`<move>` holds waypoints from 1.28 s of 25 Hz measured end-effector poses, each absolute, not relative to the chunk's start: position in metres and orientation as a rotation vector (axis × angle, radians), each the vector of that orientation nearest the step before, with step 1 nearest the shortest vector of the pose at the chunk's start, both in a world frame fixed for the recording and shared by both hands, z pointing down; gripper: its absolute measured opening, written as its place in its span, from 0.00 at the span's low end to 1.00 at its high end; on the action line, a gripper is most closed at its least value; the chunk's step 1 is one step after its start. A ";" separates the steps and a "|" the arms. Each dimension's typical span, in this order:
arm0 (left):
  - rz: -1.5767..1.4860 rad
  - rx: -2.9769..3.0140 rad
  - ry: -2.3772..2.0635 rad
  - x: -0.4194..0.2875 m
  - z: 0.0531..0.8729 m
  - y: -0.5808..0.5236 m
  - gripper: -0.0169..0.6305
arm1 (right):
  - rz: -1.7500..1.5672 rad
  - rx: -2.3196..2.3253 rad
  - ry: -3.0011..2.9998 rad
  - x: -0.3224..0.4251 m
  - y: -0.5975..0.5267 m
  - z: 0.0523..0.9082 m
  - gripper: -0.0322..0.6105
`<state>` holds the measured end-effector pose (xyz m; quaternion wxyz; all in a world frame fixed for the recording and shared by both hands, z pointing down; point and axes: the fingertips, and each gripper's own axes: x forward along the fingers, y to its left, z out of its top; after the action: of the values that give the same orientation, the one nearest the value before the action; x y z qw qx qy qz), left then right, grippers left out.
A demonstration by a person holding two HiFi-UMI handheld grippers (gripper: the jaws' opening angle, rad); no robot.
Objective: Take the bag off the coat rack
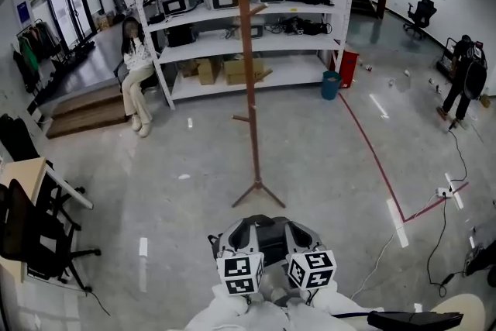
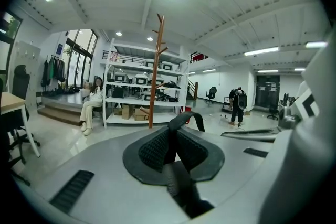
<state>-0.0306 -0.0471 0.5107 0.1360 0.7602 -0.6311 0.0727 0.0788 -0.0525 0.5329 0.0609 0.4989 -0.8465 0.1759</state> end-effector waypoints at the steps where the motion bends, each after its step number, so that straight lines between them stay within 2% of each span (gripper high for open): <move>1: 0.206 2.203 -1.824 -0.032 0.511 -0.047 0.08 | 0.524 1.501 -2.568 0.074 -0.051 0.532 0.07; 32: 0.202 2.220 -1.817 -0.030 0.507 -0.041 0.08 | 0.403 1.430 -2.597 0.065 -0.044 0.521 0.07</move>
<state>-0.0296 -0.0414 0.5065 0.1323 0.7651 -0.6263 0.0697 0.0654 -0.0437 0.5207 0.0749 0.4766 -0.8656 0.1343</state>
